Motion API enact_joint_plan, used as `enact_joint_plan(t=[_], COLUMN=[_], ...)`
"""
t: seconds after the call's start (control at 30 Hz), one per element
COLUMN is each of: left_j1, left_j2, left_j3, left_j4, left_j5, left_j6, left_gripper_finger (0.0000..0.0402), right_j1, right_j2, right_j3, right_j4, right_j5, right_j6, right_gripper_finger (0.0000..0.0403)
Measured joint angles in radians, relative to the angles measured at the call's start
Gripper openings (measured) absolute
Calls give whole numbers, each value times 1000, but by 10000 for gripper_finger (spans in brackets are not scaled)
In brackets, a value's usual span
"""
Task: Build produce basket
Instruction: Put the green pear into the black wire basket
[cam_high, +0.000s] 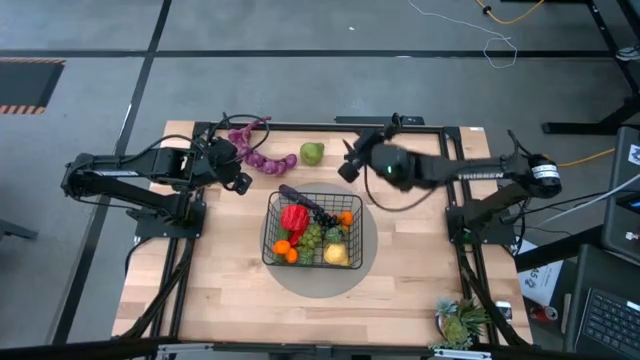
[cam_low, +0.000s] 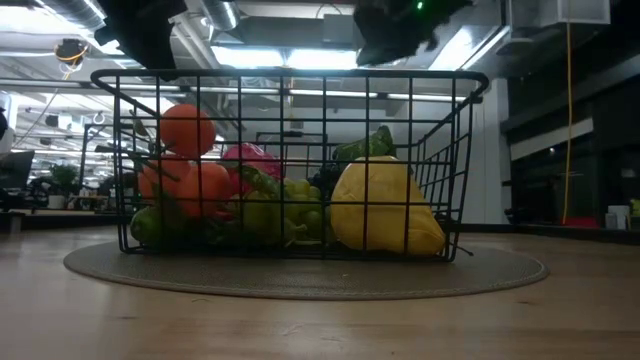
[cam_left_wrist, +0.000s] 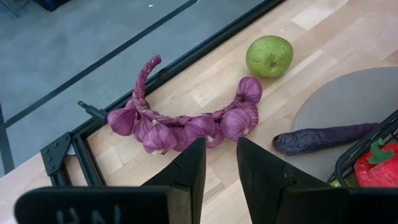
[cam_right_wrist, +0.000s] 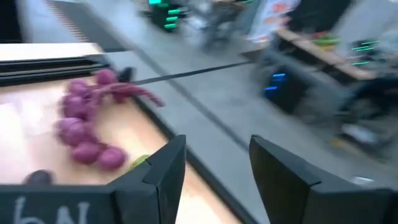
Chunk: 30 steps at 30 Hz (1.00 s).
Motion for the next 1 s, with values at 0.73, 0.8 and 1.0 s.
enact_joint_plan(t=[0.73,0.8,1.0], left_j1=[0,0,0], left_j2=[0,0,0], left_j3=[0,0,0], left_j4=[20,20,21], left_j5=[0,0,0], left_j6=[-9,-9,-9], left_gripper_finger=[85,85,85], right_j1=[-426,-408,-376], right_j2=[575,648,817], right_j3=[279,394,678], right_j4=[123,12,-316], right_j5=[-775,-773,-674], right_j6=[263,238,180], right_gripper_finger=[179,179,179])
